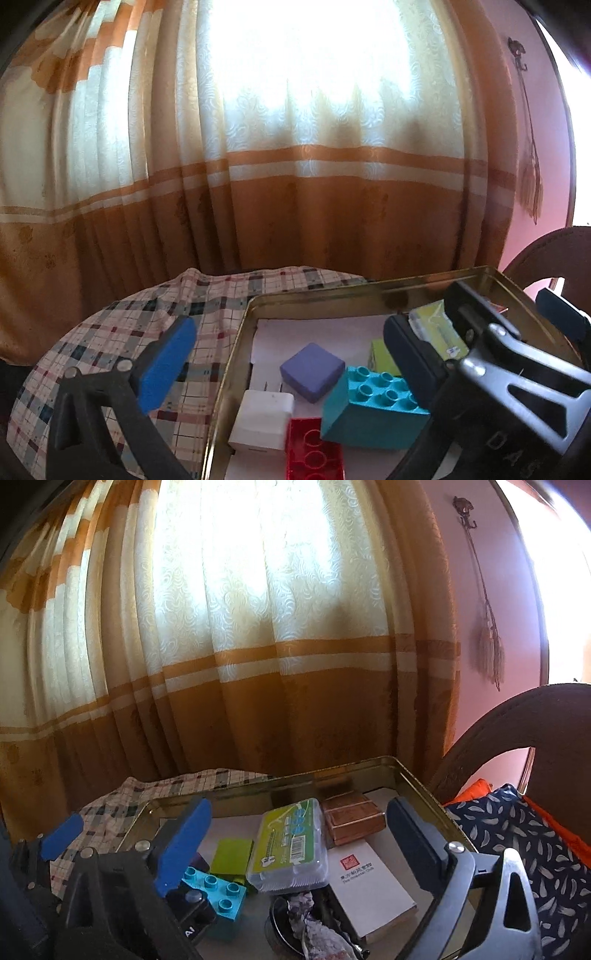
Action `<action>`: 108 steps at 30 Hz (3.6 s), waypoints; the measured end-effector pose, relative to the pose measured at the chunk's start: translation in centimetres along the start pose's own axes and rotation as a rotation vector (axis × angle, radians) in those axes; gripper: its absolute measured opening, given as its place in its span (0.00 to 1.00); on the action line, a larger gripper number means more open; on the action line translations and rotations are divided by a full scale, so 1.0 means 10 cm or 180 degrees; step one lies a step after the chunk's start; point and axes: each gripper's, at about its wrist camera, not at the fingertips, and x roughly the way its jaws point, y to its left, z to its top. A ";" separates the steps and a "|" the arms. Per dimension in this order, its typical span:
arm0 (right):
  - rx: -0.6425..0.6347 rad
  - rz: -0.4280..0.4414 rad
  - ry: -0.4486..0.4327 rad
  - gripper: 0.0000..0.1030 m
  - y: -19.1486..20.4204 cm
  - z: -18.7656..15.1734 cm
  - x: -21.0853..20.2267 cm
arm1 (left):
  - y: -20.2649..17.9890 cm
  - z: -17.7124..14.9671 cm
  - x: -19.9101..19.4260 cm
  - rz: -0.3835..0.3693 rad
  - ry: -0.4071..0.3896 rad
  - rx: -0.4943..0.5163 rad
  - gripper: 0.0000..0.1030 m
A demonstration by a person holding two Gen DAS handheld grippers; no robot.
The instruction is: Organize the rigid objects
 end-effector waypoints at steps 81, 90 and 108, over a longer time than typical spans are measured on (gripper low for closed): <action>0.0168 -0.0327 -0.0877 0.99 -0.13 -0.27 -1.14 | 0.53 -0.37 -0.76 0.0332 0.0203 -0.0490 1.00; 0.0146 -0.0330 -0.0879 0.99 -0.12 -0.27 -1.13 | 0.47 -0.35 -0.80 0.0342 0.0120 -0.0414 1.00; 0.0109 -0.0341 -0.0890 0.99 -0.09 -0.28 -1.15 | 0.43 -0.35 -0.82 0.0364 0.0082 -0.0329 1.00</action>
